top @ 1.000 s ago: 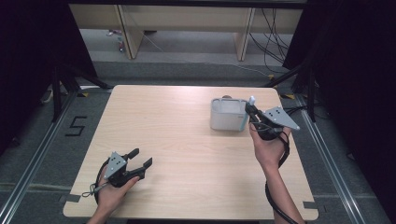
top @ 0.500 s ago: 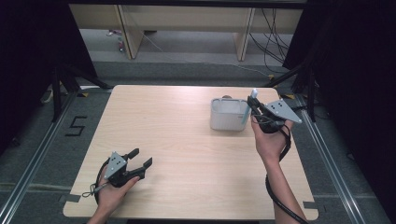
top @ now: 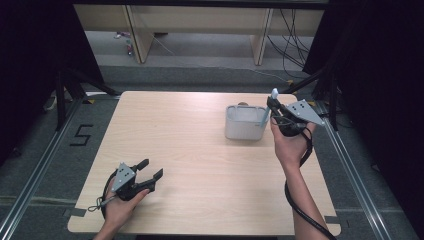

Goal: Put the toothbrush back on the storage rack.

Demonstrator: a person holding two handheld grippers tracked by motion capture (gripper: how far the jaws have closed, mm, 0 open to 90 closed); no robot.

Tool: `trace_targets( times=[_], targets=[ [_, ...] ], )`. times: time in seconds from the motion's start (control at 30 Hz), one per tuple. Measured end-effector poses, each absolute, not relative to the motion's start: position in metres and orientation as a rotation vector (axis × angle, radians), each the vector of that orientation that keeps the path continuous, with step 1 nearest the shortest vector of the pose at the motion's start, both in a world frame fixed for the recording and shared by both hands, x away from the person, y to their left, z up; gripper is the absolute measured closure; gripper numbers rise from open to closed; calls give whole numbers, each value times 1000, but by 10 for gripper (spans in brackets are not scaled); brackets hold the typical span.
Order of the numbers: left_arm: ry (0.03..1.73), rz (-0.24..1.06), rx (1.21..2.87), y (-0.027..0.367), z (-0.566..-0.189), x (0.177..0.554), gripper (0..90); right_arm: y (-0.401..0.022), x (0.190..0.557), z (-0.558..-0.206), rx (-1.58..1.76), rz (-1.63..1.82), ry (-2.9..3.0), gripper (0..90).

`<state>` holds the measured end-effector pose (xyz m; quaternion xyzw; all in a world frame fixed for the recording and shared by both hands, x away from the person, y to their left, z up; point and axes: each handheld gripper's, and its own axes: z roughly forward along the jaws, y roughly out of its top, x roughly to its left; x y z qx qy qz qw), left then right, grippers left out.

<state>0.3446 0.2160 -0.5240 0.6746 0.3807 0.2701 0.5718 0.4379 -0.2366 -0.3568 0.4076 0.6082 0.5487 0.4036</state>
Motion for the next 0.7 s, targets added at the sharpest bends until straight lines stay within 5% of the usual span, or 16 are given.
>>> trace_targets(
  times=[0.7],
  targets=[
    [894, 634, 1582, 216, -524, 345, 313, -241, 451, -353, 1038, 1382, 1488, 847]
  ],
)
